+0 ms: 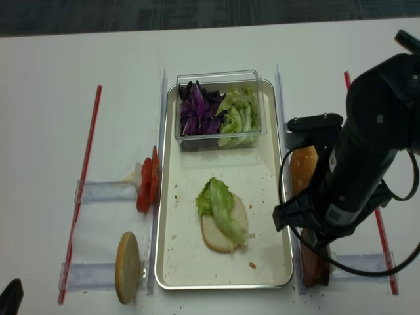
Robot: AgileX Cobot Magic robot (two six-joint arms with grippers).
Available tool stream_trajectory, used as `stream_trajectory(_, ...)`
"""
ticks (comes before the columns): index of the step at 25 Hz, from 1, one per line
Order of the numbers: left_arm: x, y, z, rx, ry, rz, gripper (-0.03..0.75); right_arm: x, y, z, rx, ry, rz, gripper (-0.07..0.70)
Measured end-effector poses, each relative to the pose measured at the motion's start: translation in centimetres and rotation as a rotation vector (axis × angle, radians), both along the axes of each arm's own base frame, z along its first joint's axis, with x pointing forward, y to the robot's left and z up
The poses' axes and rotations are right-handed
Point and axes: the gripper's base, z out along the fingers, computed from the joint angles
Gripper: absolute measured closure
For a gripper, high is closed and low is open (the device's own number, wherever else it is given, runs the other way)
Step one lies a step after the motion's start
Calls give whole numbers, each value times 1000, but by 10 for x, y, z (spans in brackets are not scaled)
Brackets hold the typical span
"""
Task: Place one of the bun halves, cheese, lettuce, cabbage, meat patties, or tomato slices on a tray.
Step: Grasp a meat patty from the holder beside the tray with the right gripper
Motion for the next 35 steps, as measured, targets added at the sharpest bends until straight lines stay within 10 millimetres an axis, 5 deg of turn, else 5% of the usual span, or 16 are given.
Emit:
stream_trajectory(8,0,0,0,0,0,0,294,-9,-6,20,46,-71,1,566)
stream_trajectory(23,0,0,0,0,0,0,294,-5,-4,22,76,-129,13,566)
stream_trajectory(35,0,0,0,0,0,0,294,30,14,30,21,-146,77,566)
